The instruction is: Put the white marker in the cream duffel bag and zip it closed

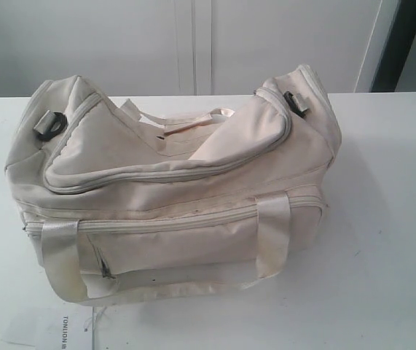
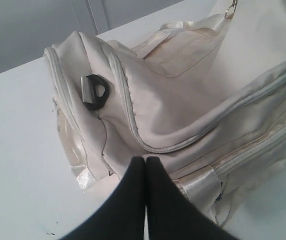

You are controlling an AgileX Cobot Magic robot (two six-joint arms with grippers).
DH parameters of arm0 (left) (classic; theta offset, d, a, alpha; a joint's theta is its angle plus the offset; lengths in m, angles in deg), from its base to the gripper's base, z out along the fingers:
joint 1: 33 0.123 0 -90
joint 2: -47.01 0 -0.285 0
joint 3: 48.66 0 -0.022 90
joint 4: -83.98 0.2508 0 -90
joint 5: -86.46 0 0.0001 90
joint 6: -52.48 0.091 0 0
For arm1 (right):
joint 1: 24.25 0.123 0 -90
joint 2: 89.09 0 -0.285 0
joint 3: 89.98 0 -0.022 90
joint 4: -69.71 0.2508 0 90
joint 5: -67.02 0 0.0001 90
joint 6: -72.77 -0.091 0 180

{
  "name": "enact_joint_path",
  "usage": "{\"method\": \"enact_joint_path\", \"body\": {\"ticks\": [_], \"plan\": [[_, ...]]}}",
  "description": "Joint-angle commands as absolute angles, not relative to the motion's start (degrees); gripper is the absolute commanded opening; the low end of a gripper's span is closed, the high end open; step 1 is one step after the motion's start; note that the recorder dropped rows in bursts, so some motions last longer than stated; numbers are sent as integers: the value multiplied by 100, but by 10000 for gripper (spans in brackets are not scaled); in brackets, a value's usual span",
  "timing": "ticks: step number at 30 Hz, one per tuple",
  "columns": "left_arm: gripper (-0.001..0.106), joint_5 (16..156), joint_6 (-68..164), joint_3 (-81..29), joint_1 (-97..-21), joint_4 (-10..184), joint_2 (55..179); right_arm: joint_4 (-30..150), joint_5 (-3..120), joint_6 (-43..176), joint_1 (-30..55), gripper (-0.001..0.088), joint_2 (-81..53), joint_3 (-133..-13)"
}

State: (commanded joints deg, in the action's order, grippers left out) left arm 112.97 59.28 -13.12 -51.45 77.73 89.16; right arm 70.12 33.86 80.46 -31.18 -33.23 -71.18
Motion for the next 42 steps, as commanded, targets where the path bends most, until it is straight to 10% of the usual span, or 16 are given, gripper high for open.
{"method": "enact_joint_path", "body": {"ticks": [42], "plan": [[0, 10744, 5248, 1589, -4617, 8322, 6020, 7012, 3386, 8034, -3118, 0, -3323, -7118]]}}
